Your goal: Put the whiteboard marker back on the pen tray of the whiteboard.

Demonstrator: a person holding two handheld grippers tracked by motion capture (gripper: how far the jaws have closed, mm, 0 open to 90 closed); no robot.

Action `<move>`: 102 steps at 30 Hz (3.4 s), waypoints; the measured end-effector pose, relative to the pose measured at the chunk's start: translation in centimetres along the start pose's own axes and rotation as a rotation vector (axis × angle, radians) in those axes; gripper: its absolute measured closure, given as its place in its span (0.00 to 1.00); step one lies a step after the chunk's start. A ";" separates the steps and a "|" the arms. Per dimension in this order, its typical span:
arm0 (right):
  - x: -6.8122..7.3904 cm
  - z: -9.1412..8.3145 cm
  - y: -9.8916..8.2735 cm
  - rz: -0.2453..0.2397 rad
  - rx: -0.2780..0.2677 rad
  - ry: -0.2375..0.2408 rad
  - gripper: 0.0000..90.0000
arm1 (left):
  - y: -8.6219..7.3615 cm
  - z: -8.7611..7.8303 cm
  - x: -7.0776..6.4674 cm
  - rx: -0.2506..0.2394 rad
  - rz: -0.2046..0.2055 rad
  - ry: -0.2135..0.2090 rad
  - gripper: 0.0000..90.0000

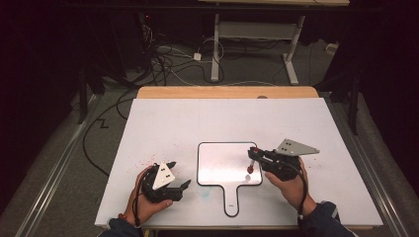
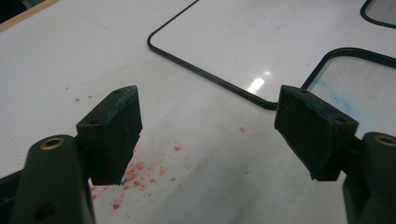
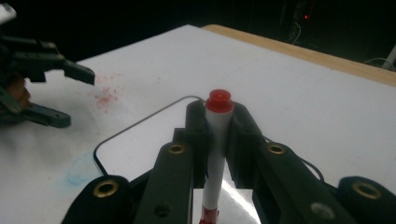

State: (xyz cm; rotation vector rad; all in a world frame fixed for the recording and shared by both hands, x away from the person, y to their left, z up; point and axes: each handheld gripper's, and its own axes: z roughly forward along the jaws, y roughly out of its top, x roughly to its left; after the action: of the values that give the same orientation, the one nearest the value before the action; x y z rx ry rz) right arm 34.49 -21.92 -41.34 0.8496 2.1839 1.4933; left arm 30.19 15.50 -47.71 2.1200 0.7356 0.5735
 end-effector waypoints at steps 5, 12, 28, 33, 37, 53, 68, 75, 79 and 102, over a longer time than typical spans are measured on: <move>-1.1 -2.4 0.9 0.048 -0.016 0.020 0.90 | -0.1 -0.1 0.0 0.006 0.007 0.003 0.24; -2.8 -4.0 1.0 0.115 0.069 0.023 0.90 | -0.2 -0.1 -0.2 0.020 0.028 0.004 0.24; -8.0 2.5 -2.2 0.419 0.252 0.123 0.83 | -0.4 0.0 -0.5 0.044 0.035 0.003 0.25; -8.7 3.5 -3.2 0.441 0.294 0.061 0.76 | -0.4 0.0 -0.5 0.045 0.035 0.001 0.25; -8.2 4.3 -3.3 0.354 0.337 -0.010 0.68 | -0.3 0.1 -0.6 0.051 0.041 -0.001 0.25; -7.3 4.6 -3.8 0.170 0.380 -0.120 0.64 | -0.3 0.2 -0.8 0.062 0.052 -0.008 0.24; -6.3 2.7 -2.4 0.034 0.295 -0.138 0.55 | -0.2 0.1 -0.8 0.053 0.049 -0.003 0.24; -4.5 -0.7 -0.9 -0.129 0.185 -0.150 0.47 | -0.3 0.1 -0.7 0.052 0.044 -0.002 0.24; -3.9 -2.6 -1.0 -0.162 0.144 -0.170 0.44 | -0.2 0.2 -0.7 0.053 0.043 0.000 0.24; -4.6 -8.1 -8.1 -0.132 0.144 -0.319 0.29 | 0.1 0.2 -0.8 0.048 0.048 0.036 0.22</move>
State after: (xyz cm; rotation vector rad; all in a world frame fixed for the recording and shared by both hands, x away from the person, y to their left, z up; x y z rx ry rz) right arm 30.93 -32.77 -46.00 0.9011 2.0795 1.0666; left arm 29.78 14.82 -47.81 2.1819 0.7262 0.6266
